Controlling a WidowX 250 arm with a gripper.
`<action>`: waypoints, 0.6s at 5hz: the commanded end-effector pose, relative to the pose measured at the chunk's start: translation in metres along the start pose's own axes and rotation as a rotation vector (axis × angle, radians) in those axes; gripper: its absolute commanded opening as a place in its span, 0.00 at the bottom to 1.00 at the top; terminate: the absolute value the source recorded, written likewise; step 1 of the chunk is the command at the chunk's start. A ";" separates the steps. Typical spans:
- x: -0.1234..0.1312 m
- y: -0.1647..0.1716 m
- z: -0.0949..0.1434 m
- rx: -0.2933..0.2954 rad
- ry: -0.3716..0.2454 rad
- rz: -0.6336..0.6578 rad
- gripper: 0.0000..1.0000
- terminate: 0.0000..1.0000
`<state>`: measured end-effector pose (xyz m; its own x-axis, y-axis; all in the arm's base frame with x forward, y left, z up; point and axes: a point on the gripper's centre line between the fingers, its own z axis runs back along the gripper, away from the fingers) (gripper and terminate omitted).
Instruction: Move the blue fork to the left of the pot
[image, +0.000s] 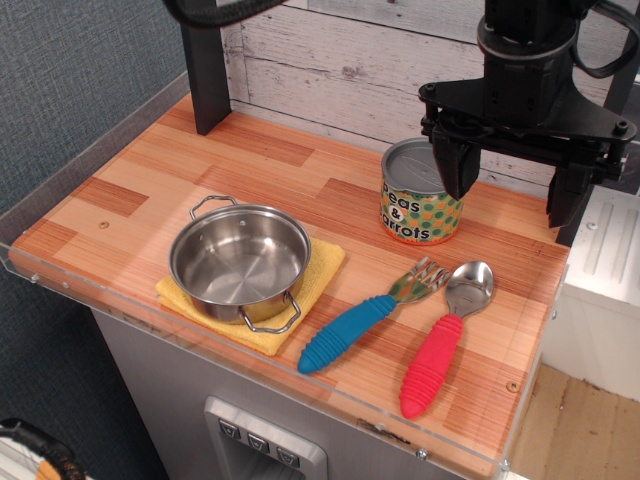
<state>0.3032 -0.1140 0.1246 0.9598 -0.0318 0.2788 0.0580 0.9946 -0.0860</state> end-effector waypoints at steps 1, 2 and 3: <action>0.000 0.000 0.000 0.000 0.000 0.000 1.00 0.00; -0.011 0.015 0.002 0.037 0.021 -0.095 1.00 0.00; -0.020 0.031 0.001 0.130 0.113 -0.202 1.00 0.00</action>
<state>0.2800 -0.0832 0.1033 0.9643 -0.2368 0.1188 0.2269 0.9697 0.0909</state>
